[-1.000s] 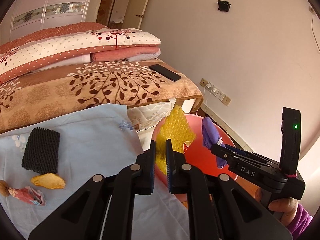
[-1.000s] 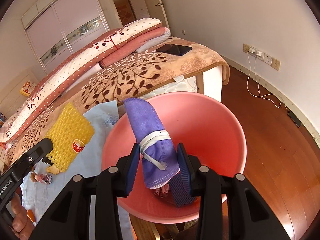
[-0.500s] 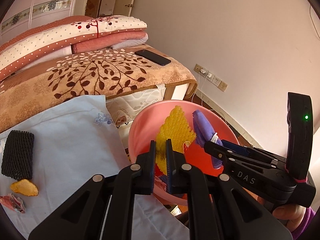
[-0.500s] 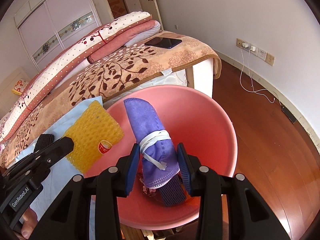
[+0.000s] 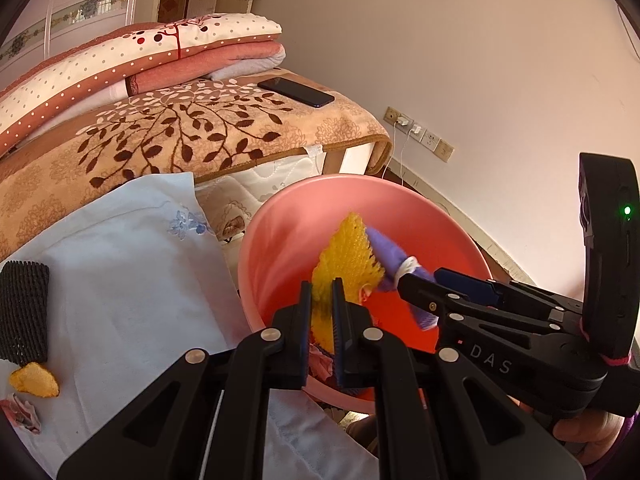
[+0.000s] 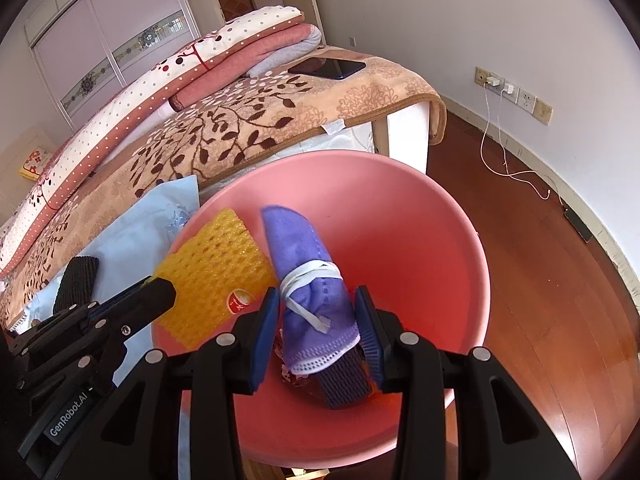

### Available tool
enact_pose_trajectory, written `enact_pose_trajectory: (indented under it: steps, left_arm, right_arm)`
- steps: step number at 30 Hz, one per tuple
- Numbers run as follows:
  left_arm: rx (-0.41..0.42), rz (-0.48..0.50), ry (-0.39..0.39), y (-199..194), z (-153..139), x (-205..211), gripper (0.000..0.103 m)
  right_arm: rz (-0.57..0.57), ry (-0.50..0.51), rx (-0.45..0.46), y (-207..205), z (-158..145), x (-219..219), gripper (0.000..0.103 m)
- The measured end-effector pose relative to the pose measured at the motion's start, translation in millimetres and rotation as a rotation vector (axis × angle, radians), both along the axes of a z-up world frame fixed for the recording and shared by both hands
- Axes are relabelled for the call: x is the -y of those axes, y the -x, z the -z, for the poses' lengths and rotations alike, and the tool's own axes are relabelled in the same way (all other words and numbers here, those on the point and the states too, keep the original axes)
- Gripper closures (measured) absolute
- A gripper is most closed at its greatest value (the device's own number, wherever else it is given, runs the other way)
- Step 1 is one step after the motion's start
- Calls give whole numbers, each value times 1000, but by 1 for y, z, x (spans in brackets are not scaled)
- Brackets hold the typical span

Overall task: Collect trash
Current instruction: 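Open both tools to drop the net and sock into the bucket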

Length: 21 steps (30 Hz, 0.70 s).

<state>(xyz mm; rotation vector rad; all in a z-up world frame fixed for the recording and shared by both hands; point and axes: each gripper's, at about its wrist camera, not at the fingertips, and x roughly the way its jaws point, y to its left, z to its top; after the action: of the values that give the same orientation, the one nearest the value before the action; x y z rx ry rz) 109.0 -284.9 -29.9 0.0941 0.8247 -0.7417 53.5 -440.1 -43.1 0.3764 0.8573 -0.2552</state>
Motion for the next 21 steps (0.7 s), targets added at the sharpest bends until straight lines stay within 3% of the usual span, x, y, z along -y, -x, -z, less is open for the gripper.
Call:
enact_pose_trajectory:
  steps: [11, 12, 14, 21]
  left_arm:
    - [-14, 4, 8, 1, -1, 0, 92]
    - [-16, 3, 5, 1, -2, -1, 90]
    - [-22, -5, 6, 0, -2, -2, 75]
    - [-36, -13, 30, 1, -8, -10, 67]
  right_arm:
    - [13, 1, 26, 8, -9, -1, 50]
    - [10, 0, 32, 9, -10, -1, 49]
    - [13, 9, 37, 10, -14, -3, 48]
    - [14, 11, 58, 16, -22, -4, 45]
